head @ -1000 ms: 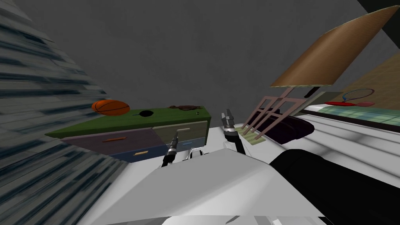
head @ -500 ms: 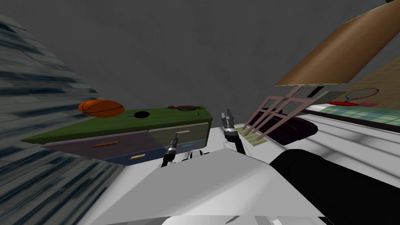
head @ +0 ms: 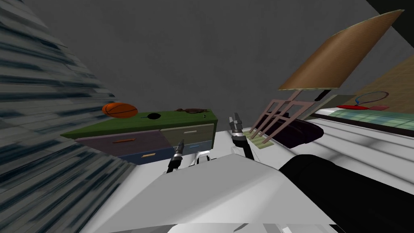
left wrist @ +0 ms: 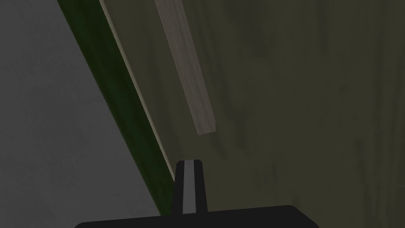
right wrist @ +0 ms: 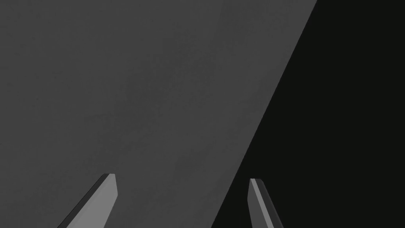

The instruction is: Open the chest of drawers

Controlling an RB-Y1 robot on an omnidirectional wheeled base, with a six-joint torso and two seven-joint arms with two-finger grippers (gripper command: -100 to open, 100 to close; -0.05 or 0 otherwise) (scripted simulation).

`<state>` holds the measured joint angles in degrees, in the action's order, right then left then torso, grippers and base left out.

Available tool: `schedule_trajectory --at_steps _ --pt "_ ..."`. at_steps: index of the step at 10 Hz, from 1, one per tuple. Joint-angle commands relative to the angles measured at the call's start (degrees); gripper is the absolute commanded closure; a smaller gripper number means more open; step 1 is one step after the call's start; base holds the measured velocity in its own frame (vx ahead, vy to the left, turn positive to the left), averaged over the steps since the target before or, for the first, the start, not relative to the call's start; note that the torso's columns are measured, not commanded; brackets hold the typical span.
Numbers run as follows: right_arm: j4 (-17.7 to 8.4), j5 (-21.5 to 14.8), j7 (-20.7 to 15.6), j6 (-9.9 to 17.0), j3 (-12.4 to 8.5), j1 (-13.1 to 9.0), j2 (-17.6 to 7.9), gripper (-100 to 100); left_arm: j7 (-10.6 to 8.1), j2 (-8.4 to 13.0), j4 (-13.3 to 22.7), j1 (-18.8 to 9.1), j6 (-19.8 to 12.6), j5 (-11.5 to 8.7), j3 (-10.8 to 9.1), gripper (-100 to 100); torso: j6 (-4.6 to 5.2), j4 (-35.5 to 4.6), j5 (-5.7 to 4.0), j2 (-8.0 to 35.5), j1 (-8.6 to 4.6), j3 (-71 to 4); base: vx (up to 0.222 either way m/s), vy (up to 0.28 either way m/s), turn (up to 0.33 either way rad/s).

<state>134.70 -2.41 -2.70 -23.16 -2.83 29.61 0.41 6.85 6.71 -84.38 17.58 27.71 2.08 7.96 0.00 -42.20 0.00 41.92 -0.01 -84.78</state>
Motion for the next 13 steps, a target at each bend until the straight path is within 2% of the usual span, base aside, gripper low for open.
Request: schedule_trajectory --at_steps 1,3,4,5,6,7,11,12,13 --pt "0.01 0.00 0.00 0.00 -0.01 0.02 0.00 0 -0.19 -0.41 1.40 -0.82 0.32 -0.28 -0.39 -100 0.00 0.11 0.01 -0.39 0.06 -0.24 0.138 0.007 -0.019" --pt "0.01 0.00 0.00 -0.01 -0.01 0.04 -0.01 0 -0.35 -0.41 2.57 -1.50 0.57 -0.51 -0.72 -100 -0.01 0.02 0.01 0.02 0.07 -0.02 0.170 0.022 -0.012" --pt "0.01 0.00 0.00 -0.01 -0.01 0.04 -0.01 0 -0.30 -0.42 2.18 -1.27 0.47 -0.43 -0.61 -100 -0.01 -0.06 0.01 0.25 0.02 0.14 0.090 0.005 -0.001" --pt "0.01 0.00 0.00 -0.01 -0.01 0.02 0.00 0 -0.43 -0.33 1.05 -1.79 -1.11 -0.57 -0.83 -100 -0.01 -0.16 -0.01 0.67 -0.03 0.38 0.086 -0.014 -0.013" --pt "0.01 0.00 0.00 -0.01 0.00 0.02 0.00 0 -0.39 -0.32 1.53 -1.49 -0.21 -0.52 -0.73 -100 0.01 -0.19 -0.03 0.65 -0.09 0.41 0.054 -0.010 -0.003" --pt "0.01 0.00 0.00 -0.01 0.00 0.01 0.00 0 -0.41 -0.31 1.42 -1.53 -0.44 -0.53 -0.74 100 -0.01 -0.16 -0.01 0.63 -0.03 0.37 0.010 -0.002 0.001" --pt "0.00 0.00 0.00 0.00 0.00 -0.02 0.00 0 -0.68 0.28 -1.15 0.42 -1.07 -0.51 0.14 100 0.00 -0.16 -0.02 0.58 -0.09 0.35 -0.167 0.009 0.021" --pt "0.00 0.00 0.00 0.00 0.00 -0.02 0.00 0 -0.65 0.21 -0.79 0.16 -0.97 -0.52 0.01 100 0.00 -0.10 -0.02 0.42 -0.06 0.24 -0.095 -0.001 0.003" --pt "0.00 0.00 0.00 0.00 0.00 0.00 0.00 0 -0.63 -0.12 0.66 -0.50 -0.36 -0.58 -0.29 -100 0.00 -0.01 0.00 0.04 0.00 0.03 0.068 0.000 -0.025"
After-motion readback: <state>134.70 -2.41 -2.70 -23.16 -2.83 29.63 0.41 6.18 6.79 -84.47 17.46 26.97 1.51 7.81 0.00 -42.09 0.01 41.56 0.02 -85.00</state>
